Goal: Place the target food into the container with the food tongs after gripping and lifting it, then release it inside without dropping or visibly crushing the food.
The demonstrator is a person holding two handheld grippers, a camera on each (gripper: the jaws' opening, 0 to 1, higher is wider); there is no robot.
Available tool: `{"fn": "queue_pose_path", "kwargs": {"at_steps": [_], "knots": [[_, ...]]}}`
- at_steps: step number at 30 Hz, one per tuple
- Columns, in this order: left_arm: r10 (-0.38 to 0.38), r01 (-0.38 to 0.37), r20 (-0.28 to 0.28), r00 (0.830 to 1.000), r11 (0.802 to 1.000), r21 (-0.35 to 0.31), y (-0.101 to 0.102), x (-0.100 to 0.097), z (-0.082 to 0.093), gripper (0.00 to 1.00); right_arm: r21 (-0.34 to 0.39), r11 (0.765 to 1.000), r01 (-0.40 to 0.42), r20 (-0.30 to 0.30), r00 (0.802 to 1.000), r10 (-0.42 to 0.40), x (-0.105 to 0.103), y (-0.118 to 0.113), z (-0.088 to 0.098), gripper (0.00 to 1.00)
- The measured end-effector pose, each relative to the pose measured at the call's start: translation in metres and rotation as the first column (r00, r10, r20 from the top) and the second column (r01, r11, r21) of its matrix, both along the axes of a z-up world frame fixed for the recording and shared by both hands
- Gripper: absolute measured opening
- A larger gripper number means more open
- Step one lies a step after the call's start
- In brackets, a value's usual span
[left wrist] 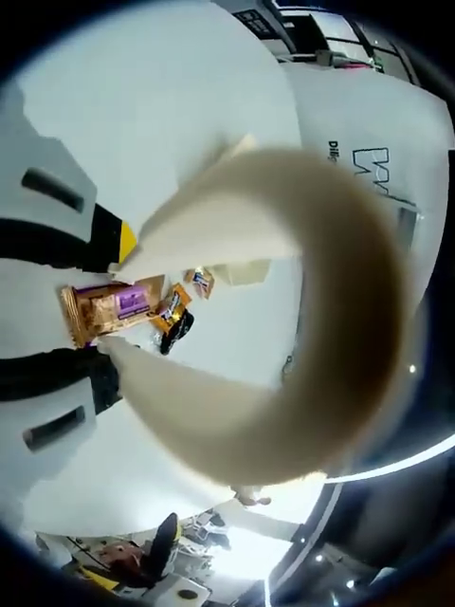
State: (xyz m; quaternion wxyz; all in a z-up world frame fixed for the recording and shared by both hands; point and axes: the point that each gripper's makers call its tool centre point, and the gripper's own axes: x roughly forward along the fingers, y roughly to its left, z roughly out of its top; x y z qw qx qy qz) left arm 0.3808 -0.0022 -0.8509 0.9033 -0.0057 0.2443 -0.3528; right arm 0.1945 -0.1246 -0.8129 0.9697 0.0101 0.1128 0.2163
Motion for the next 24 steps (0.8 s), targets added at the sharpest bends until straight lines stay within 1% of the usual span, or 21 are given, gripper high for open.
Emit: {"fn": "queue_pose_path", "kwargs": {"at_steps": [2,4,5,6,7,14,15,19,20,24], "knots": [[0.008,-0.008,0.000,1.000,1.000,0.004,-0.0002,0.0006,0.0005,0.29,-0.002,1.000,0.000,-0.002,1.000,0.000,0.0003,-0.0002,-0.0007,0.99],[0.020,-0.020,-0.011,1.000,1.000,0.003,-0.0003,0.0006,0.0002,0.29,0.000,1.000,0.009,-0.011,1.000,-0.009,0.0004,-0.0021,-0.0021,0.99],[0.018,-0.018,-0.006,1.000,1.000,0.016,-0.0013,0.0000,-0.0004,0.29,0.000,1.000,0.012,-0.006,1.000,-0.012,0.0006,-0.0031,-0.0016,0.99],[0.013,-0.013,0.004,1.000,0.999,0.038,-0.0008,0.0001,-0.0012,0.29,0.003,1.000,0.011,-0.008,1.000,-0.011,0.0006,-0.0036,-0.0019,0.99],[0.010,-0.010,0.012,1.000,0.999,0.049,-0.0014,-0.0003,-0.0009,0.28,0.009,1.000,0.008,-0.022,1.000,-0.007,0.0001,-0.0038,-0.0040,0.99],[-0.033,0.034,-0.009,0.999,0.994,0.100,0.0021,-0.0031,-0.0043,0.28,0.008,1.000,0.008,-0.038,0.999,-0.008,0.0003,-0.0047,-0.0073,0.99],[-0.055,0.053,0.006,0.998,0.990,0.130,0.0033,-0.0039,-0.0052,0.28,0.008,1.000,0.008,-0.037,0.999,-0.007,0.0005,-0.0047,-0.0067,0.99],[-0.057,0.055,0.008,0.998,0.989,0.137,0.0029,-0.0054,-0.0052,0.28,0.011,1.000,0.002,-0.032,0.999,-0.002,0.0006,-0.0033,-0.0047,0.99],[-0.065,0.062,0.012,0.998,0.987,0.151,0.0028,-0.0060,-0.0054,0.28,0.009,1.000,0.001,-0.032,0.999,0.000,0.0003,-0.0030,-0.0046,0.99],[-0.068,0.065,0.016,0.998,0.984,0.166,0.0032,-0.0062,-0.0045,0.28,0.009,1.000,-0.003,-0.031,1.000,0.003,-0.0006,-0.0022,-0.0048,0.99]]}}
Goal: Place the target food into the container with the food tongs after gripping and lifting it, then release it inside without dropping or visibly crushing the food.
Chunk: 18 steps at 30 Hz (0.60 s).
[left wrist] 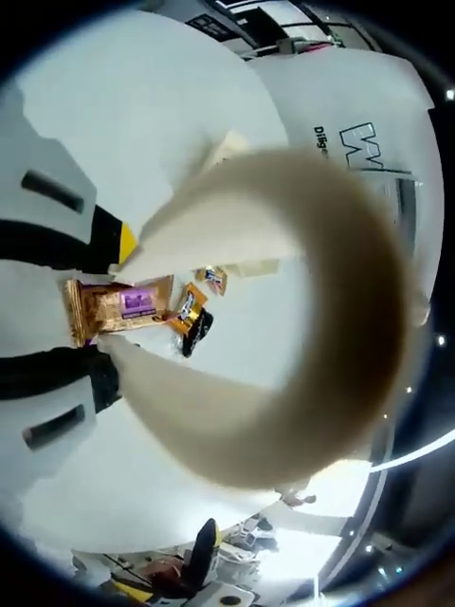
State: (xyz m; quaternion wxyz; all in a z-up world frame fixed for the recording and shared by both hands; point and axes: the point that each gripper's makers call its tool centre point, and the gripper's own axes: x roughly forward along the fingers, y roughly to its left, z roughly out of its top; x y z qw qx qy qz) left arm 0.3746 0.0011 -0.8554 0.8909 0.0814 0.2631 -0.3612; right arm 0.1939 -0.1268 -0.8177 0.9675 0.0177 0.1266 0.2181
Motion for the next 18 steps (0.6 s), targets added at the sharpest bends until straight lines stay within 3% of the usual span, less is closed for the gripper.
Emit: {"fn": "queue_pose_path", "kwargs": {"at_steps": [4,18], "knots": [[0.006,-0.006,0.021,1.000,1.000,-0.010,-0.003,0.003,0.007,0.28,0.001,1.000,0.002,-0.002,1.000,-0.002,-0.001,-0.002,-0.001,0.99],[0.008,-0.008,-0.009,1.000,1.000,-0.005,-0.007,0.004,-0.001,0.25,0.013,1.000,0.016,-0.004,1.000,-0.016,-0.003,-0.011,-0.001,0.99]]}}
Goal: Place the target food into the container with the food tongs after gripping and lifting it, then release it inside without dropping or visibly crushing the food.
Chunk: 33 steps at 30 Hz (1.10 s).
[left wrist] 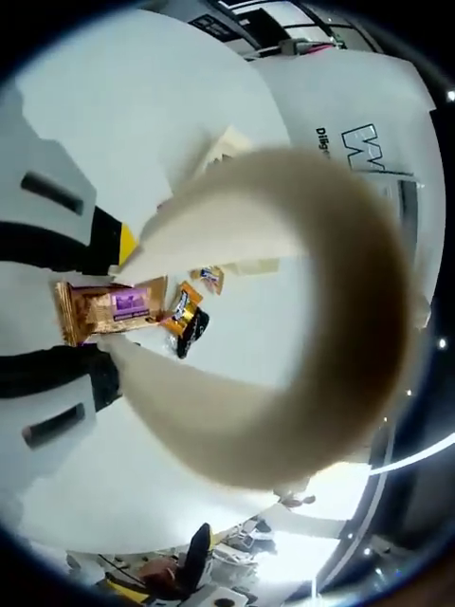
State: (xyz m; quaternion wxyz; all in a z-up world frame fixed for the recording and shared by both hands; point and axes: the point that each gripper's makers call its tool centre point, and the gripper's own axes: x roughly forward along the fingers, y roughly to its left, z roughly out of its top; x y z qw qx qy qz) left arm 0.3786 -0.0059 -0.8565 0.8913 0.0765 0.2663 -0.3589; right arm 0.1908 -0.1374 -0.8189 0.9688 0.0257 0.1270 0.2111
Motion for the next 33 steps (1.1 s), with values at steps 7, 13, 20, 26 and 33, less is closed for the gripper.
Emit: {"fn": "queue_pose_path", "kwargs": {"at_steps": [7,13,20,26,33], "knots": [[-0.007,0.007,0.000,1.000,1.000,0.005,0.000,0.000,0.000,0.21,-0.007,1.000,-0.005,-0.008,1.000,0.005,0.000,0.002,-0.003,0.99],[0.000,0.000,0.006,1.000,1.000,-0.015,0.006,0.000,0.012,0.21,-0.009,1.000,-0.002,-0.016,1.000,0.002,-0.001,0.000,-0.006,0.99],[-0.016,0.017,0.033,0.999,1.000,-0.025,0.006,0.003,0.027,0.21,-0.004,1.000,-0.010,-0.009,1.000,0.010,0.000,0.003,-0.003,0.99],[-0.008,0.008,0.039,0.999,1.000,-0.020,0.010,0.014,0.035,0.21,-0.010,1.000,-0.015,0.010,1.000,0.015,0.000,0.003,0.001,0.99],[-0.003,0.005,0.055,0.998,1.000,-0.027,0.011,0.027,0.044,0.21,-0.014,1.000,-0.005,0.008,1.000,0.005,0.001,-0.002,0.001,0.98]]}}
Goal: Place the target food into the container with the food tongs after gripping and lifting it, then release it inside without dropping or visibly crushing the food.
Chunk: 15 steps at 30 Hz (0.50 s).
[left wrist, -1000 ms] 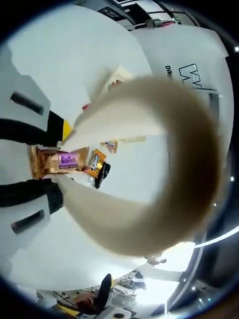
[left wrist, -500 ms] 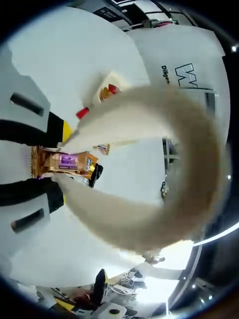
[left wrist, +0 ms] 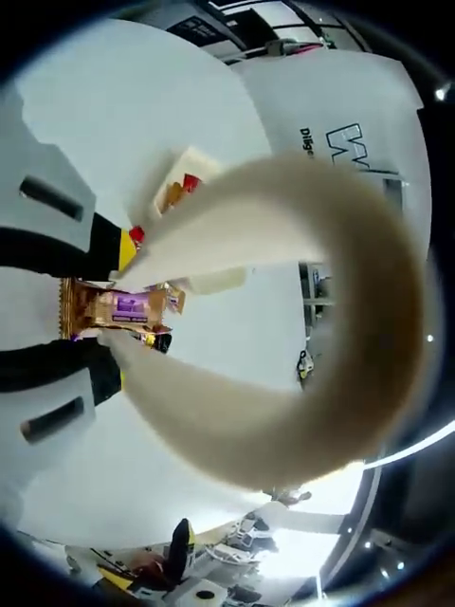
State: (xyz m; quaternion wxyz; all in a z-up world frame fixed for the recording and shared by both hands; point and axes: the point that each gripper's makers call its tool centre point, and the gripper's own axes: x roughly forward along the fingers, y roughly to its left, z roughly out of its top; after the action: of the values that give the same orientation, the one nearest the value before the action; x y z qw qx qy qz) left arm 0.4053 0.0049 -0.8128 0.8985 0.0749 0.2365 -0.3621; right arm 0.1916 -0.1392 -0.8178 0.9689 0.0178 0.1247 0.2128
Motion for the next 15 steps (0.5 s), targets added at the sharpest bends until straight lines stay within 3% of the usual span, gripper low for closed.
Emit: {"fn": "queue_pose_path", "kwargs": {"at_steps": [15], "knots": [[0.010,-0.010,0.008,1.000,1.000,-0.019,-0.010,0.026,0.010,0.21,-0.010,0.999,0.031,-0.014,0.999,-0.031,0.002,-0.015,-0.004,0.97]]}}
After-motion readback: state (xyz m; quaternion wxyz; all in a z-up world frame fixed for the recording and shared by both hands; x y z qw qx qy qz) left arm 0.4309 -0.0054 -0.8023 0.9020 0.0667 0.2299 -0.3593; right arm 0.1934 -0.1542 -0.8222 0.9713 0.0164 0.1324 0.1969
